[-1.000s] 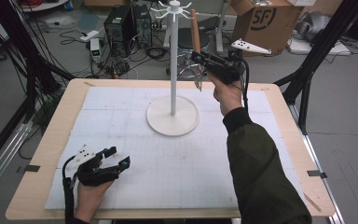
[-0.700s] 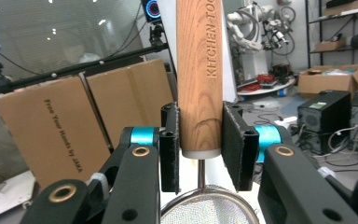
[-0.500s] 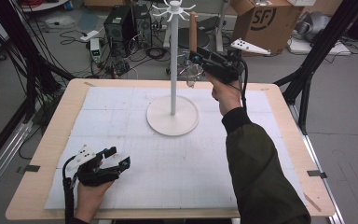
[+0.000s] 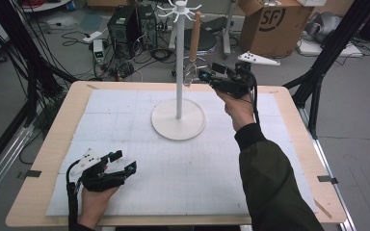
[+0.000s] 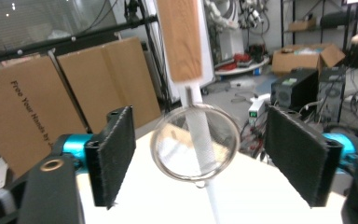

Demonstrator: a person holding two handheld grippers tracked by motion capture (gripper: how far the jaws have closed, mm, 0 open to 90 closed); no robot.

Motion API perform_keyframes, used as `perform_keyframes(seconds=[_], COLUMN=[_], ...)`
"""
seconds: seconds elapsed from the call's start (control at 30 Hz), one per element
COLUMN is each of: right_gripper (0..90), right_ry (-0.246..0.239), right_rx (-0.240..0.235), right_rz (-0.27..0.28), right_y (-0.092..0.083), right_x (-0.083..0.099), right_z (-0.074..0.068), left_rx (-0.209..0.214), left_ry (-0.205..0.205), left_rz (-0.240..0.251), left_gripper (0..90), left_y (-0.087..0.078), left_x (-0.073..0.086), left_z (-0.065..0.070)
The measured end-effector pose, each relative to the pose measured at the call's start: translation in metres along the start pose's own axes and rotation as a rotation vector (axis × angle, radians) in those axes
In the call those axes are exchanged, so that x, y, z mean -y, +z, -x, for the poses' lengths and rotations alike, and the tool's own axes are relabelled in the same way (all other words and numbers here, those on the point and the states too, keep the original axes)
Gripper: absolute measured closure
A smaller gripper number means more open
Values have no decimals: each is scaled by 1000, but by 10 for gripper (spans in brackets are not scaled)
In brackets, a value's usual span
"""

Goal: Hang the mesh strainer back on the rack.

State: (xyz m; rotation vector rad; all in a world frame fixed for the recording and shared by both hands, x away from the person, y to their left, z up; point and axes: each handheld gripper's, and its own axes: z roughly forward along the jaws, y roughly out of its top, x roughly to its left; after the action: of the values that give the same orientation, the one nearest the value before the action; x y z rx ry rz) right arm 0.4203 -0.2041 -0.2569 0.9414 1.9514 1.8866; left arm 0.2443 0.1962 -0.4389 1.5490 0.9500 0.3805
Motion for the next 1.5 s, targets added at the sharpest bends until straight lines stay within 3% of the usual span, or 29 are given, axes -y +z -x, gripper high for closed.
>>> perform_keyframes(seconds=[0.07, 0.43, 0.7, 0.93, 1.0, 1.1, 1.5], right_gripper=[210, 208, 218, 199, 176, 186, 175], right_ry=[-6, 2, 25, 59, 71, 53, 23], right_rx=[3, 27, 41, 56, 57, 54, 98], right_rz=[20, -22, -53, -74, -112, -98, -157], right_y=[-8, -54, -85, -100, -101, -107, -125], right_x=[6, 44, 83, 109, 112, 118, 149], right_z=[-1, -4, -1, 3, 3, -1, 1], left_rx=[5, 43, 54, 71, 72, 71, 79], left_ry=[2, 28, 51, 53, 55, 58, 51], left_rz=[2, -18, -12, -2, -2, -4, 3], left_gripper=[229, 229, 229, 218, 210, 206, 186], left_y=[1, 19, 20, 20, 20, 20, 23], left_x=[0, -3, -5, -6, -6, -6, -6], left_z=[1, 8, 12, 14, 15, 16, 13])
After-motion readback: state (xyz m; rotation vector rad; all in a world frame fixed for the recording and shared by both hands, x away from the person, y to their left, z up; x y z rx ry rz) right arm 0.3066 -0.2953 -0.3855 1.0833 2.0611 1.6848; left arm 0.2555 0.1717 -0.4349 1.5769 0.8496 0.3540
